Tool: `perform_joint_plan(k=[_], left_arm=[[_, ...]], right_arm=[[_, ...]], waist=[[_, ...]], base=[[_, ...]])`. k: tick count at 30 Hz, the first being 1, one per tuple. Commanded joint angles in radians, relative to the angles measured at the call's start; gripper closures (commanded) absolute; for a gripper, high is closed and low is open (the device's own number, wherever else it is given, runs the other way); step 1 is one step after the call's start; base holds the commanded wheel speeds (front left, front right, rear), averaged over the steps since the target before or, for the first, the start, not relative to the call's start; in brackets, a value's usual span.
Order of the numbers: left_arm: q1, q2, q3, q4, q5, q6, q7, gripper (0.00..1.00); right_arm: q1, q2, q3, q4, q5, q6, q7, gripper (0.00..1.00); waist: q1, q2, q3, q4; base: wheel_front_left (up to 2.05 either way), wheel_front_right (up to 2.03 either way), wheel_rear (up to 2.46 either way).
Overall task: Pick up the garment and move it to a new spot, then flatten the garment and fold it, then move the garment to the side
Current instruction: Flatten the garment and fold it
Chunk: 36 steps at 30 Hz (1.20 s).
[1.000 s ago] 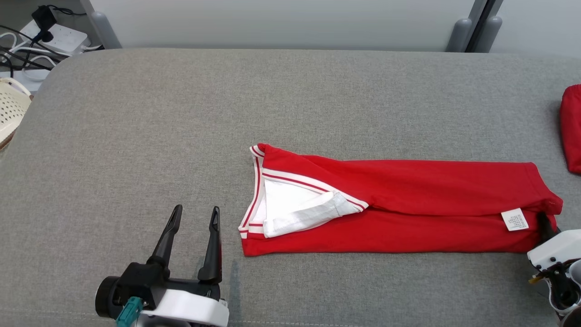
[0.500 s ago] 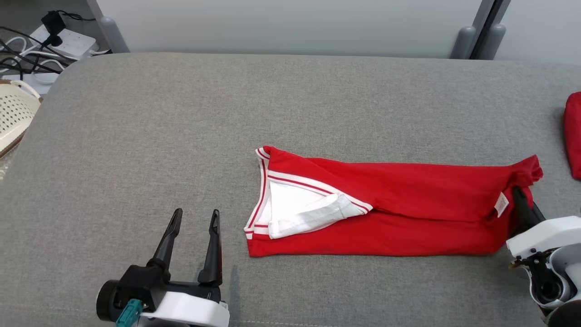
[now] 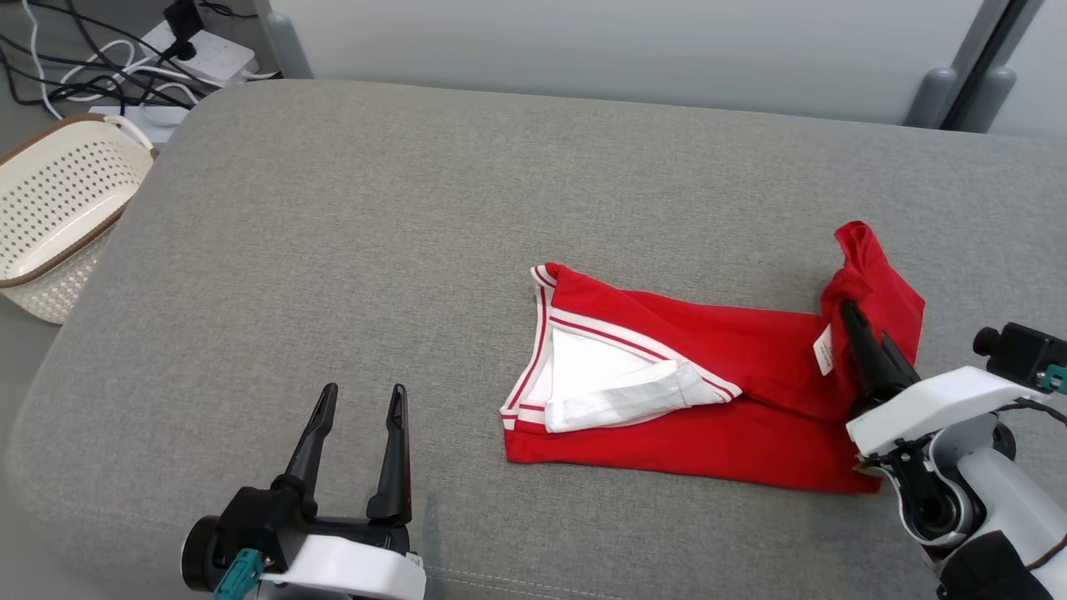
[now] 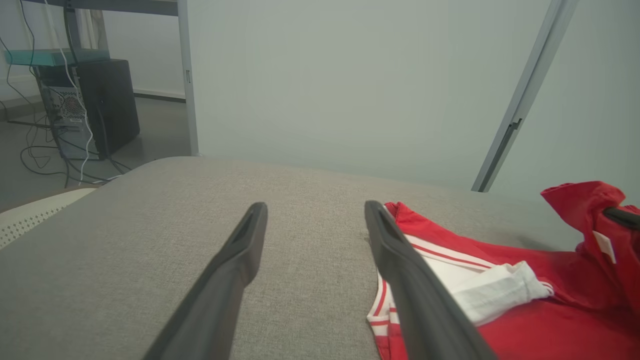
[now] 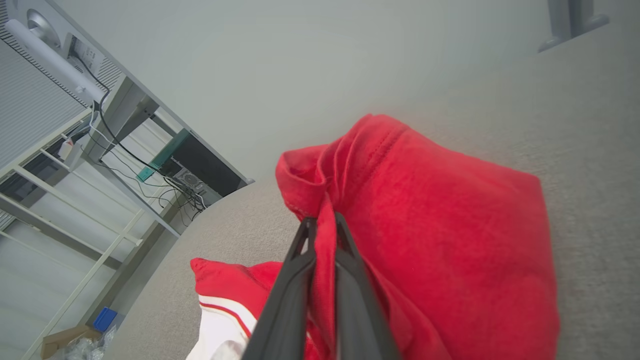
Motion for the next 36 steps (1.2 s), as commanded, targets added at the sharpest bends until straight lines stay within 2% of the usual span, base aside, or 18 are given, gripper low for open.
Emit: perform_joint_plan(k=[1, 13, 20, 30, 31, 32, 33, 36], left_arm=[[-0.019, 0.003, 0.028, -0.028, -0.004, 0.011, -0.005, 0.00], [-0.019, 0.003, 0.018, -0.033, -0.020, 0.020, -0.005, 0.00], [-0.019, 0.003, 0.008, -0.033, -0.030, 0.026, -0.005, 0.00], [-0.026, 0.003, -0.004, -0.032, -0.050, 0.037, -0.005, 0.00], [-0.027, 0.003, -0.004, -0.032, -0.051, 0.038, -0.005, 0.00], [-0.027, 0.003, -0.005, -0.032, -0.051, 0.039, -0.005, 0.00], [-0.027, 0.003, -0.005, -0.031, -0.050, 0.039, -0.005, 0.00], [-0.025, 0.003, -0.004, -0.028, -0.047, 0.040, -0.005, 0.00]], right_arm=[[-0.025, 0.000, 0.028, -0.042, 0.005, 0.000, -0.017, 1.00], [-0.080, 0.060, 0.142, -0.078, 0.009, 0.000, -0.001, 1.00], [-0.103, 0.107, 0.202, -0.074, 0.013, 0.000, 0.003, 1.00], [-0.116, 0.165, 0.292, -0.005, 0.039, 0.000, 0.025, 1.00], [-0.116, 0.169, 0.296, 0.005, 0.040, 0.000, 0.024, 0.59], [-0.116, 0.174, 0.299, 0.017, 0.043, 0.000, 0.022, 0.05], [-0.117, 0.180, 0.301, 0.026, 0.044, 0.000, 0.020, 0.00], [-0.114, 0.204, 0.311, 0.034, 0.068, 0.000, 0.025, 0.00]], waist=[[0.0000, 0.0000, 0.001, 0.028], [0.0000, 0.0000, 0.018, 0.135], [0.0000, 0.0000, 0.029, 0.167], [0.0000, 0.0000, 0.044, 0.193], [0.0000, 0.0000, 0.044, 0.194], [0.0000, 0.0000, 0.044, 0.194], [0.0000, 0.0000, 0.043, 0.194], [0.0000, 0.0000, 0.039, 0.191]], base=[[0.00, 0.00, 0.00], [0.00, 0.00, 0.00], [0.00, 0.00, 0.00], [0.00, 0.00, 0.00], [0.00, 0.00, 0.00], [0.00, 0.00, 0.00], [0.00, 0.00, 0.00], [0.00, 0.00, 0.00]])
